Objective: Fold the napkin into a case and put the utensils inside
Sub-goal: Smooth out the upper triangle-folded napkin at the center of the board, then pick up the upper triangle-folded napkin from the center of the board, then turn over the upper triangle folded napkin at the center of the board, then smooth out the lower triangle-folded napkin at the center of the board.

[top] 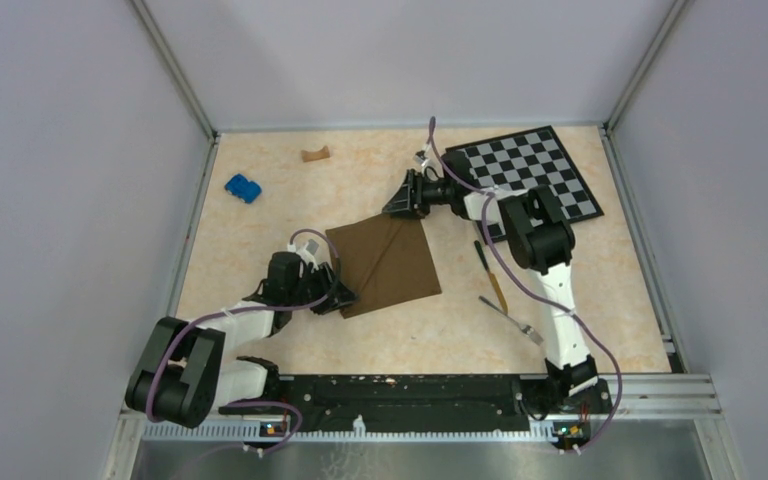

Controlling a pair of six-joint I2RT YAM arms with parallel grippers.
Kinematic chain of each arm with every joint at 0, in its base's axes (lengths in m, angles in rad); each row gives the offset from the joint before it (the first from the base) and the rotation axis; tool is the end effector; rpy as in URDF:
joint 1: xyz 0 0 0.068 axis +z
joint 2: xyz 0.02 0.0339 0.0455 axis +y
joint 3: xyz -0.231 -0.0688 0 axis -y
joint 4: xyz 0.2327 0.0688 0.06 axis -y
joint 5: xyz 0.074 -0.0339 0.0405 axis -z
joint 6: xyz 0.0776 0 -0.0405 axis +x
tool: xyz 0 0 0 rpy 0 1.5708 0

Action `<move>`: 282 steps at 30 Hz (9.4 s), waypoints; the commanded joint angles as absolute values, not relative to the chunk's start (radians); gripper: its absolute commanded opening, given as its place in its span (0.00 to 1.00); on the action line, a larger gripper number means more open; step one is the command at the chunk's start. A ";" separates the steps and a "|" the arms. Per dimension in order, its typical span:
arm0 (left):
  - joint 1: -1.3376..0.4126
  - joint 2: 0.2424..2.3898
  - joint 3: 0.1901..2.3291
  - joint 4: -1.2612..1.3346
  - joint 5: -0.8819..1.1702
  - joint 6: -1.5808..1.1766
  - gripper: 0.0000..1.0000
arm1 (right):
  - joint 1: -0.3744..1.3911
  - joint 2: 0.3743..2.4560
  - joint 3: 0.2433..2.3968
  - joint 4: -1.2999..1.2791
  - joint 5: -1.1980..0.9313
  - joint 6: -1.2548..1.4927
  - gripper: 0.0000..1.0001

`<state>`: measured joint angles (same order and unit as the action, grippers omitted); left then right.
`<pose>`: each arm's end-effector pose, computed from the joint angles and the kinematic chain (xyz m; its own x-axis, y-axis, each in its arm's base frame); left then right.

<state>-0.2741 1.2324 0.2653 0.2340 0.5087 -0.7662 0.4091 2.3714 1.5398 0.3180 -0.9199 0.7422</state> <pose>0.2113 -0.0987 0.0790 -0.8697 -0.3845 -0.3094 -0.0253 0.6608 -0.7501 0.4271 0.2525 0.0833 -0.9248 0.0454 -0.3777 -0.3415 0.3387 0.8768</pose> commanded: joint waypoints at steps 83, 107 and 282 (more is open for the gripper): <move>0.043 1.056 0.607 -0.239 0.332 -0.615 0.94 | 1.156 1.962 1.307 -0.417 0.209 0.117 0.51; -0.113 1.342 0.368 0.400 0.626 -1.149 0.92 | 1.124 1.761 1.148 -0.206 0.195 0.198 0.00; -0.876 1.306 0.686 -0.516 0.057 -0.775 0.39 | 0.803 1.986 0.689 0.587 -0.788 0.745 0.18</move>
<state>-0.8661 1.2999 0.6933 -0.5053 0.0769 -0.7666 0.7898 1.9430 0.6773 0.6170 -0.8318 0.7784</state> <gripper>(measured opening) 0.389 0.179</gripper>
